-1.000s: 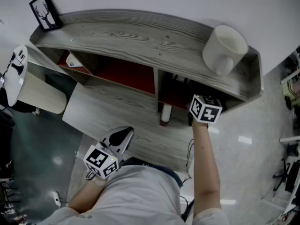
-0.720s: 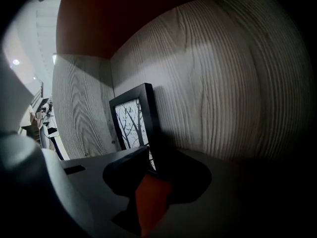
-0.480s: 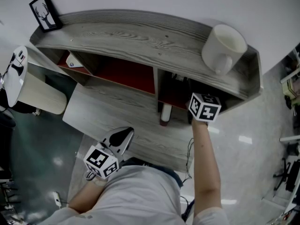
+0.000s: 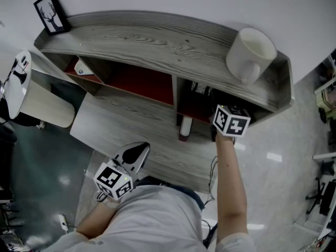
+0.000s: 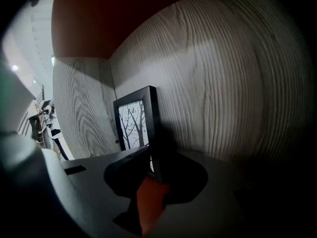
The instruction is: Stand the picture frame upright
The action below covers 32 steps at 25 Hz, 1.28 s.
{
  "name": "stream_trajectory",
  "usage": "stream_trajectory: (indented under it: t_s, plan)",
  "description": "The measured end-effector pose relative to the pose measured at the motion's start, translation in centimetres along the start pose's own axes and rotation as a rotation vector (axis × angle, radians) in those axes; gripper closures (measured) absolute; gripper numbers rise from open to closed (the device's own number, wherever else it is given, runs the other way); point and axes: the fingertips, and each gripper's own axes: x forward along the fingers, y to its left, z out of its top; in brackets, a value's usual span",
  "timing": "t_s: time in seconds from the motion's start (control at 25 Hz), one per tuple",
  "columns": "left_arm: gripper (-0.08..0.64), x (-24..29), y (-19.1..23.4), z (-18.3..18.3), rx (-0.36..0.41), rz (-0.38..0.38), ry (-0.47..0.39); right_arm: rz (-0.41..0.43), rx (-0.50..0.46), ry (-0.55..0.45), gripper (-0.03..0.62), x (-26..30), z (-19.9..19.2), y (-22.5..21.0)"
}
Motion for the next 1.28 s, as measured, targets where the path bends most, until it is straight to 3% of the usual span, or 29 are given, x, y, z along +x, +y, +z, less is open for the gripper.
stream_trajectory:
  t_s: [0.56,1.28]
  plan:
    - [0.543,0.3,-0.4,0.1,0.006,-0.011,0.001,0.009,0.041,0.034,0.503,-1.0,-0.8,0.7]
    - [0.543,0.5,-0.5,0.1,0.008,-0.015,0.003,0.011,0.049,-0.027,0.500,-1.3,-0.2,0.6]
